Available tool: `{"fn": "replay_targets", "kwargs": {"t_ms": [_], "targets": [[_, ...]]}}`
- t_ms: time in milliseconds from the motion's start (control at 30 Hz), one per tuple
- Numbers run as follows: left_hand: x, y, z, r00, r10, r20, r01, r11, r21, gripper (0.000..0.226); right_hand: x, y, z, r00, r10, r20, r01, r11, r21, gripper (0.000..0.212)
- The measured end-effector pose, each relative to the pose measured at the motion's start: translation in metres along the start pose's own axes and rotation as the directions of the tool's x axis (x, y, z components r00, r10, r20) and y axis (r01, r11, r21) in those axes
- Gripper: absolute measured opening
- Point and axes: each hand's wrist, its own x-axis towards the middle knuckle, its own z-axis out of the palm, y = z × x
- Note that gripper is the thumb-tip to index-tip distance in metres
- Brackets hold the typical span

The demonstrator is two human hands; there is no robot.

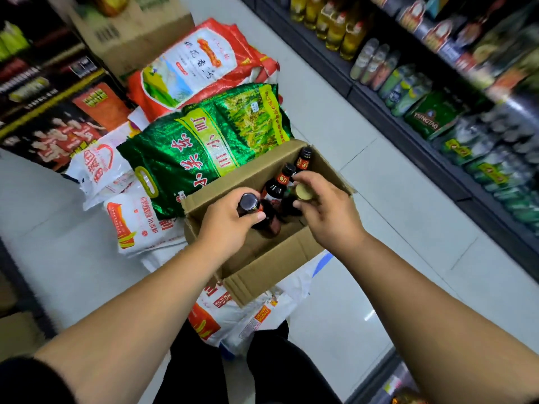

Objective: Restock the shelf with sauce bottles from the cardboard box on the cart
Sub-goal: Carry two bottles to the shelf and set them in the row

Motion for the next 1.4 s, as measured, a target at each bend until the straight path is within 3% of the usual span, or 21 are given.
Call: {"fn": "replay_targets", "kwargs": {"t_ms": [300, 367, 400, 633, 767, 1000, 1167, 1400], "targets": [[-0.091, 0.09, -0.158, 0.933, 0.001, -0.359, -0.122, 0.941, -0.315, 0.032, 0.016, -0.193, -0.031, 0.957, -0.284, -0.055, 0.289, 0.937, 0.197, 0.05], [-0.125, 0.096, -0.219, 0.866, 0.028, -0.499, -0.213, 0.924, -0.318, 0.034, 0.018, -0.248, -0.017, 0.925, -0.373, -0.068, 0.379, 0.9, 0.215, 0.05], [-0.13, 0.095, -0.227, 0.868, 0.023, -0.495, -0.211, 0.921, -0.328, 0.033, 0.017, -0.253, -0.014, 0.928, -0.368, -0.054, 0.37, 0.901, 0.228, 0.052], [-0.224, 0.048, -0.413, 0.649, 0.019, -0.761, -0.316, 0.916, -0.247, 0.042, 0.01, -0.429, 0.099, 0.848, -0.529, 0.03, 0.475, 0.784, 0.4, 0.068], [-0.274, -0.001, -0.514, 0.622, 0.004, -0.783, -0.243, 0.952, -0.188, 0.041, -0.001, -0.52, 0.185, 0.864, -0.501, 0.05, 0.403, 0.747, 0.529, 0.066], [-0.325, -0.055, -0.639, 0.554, -0.001, -0.833, -0.222, 0.964, -0.149, 0.045, 0.0, -0.635, 0.299, 0.834, -0.531, 0.147, 0.357, 0.724, 0.59, 0.061], [-0.323, -0.075, -0.698, 0.55, 0.021, -0.835, -0.208, 0.972, -0.112, 0.039, 0.022, -0.682, 0.34, 0.819, -0.532, 0.213, 0.312, 0.726, 0.613, 0.052], [-0.264, -0.094, -0.768, 0.532, 0.003, -0.847, -0.205, 0.971, -0.125, 0.049, 0.102, -0.727, 0.38, 0.811, -0.53, 0.247, 0.325, 0.76, 0.563, 0.052]]}}
